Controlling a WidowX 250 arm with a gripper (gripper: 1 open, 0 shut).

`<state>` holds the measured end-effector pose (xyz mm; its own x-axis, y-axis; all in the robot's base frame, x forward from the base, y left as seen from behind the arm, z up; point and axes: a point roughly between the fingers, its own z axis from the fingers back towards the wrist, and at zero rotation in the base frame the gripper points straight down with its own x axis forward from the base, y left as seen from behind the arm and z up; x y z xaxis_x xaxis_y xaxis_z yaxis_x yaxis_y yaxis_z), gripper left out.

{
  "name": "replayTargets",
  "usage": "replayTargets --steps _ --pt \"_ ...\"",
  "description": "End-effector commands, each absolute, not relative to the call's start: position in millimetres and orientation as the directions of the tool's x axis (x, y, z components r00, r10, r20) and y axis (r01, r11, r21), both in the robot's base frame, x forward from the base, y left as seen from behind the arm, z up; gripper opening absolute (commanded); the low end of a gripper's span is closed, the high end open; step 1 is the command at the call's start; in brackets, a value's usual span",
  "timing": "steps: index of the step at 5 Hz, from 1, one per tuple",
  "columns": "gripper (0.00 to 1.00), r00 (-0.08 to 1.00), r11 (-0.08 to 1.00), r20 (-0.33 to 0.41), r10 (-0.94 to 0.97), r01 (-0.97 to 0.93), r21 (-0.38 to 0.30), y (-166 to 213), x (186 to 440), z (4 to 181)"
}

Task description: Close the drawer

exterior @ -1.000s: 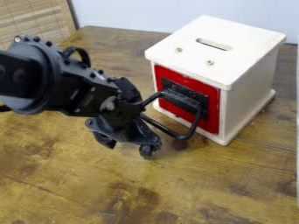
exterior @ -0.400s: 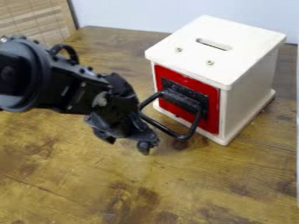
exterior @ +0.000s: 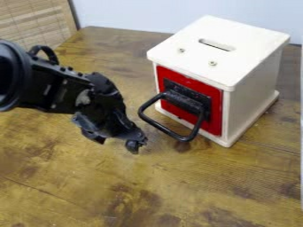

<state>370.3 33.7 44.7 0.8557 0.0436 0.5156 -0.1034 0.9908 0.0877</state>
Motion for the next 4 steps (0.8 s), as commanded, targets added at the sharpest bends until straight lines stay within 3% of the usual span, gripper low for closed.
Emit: replayTargets --steps 1,4 --pt "1.0 0.823 0.988 0.564 0.069 -0.135 0.076 43.2 373.1 61.2" --pt "1.0 0.814 0.987 0.574 0.086 -0.149 0.065 72.1 374.5 59.1"
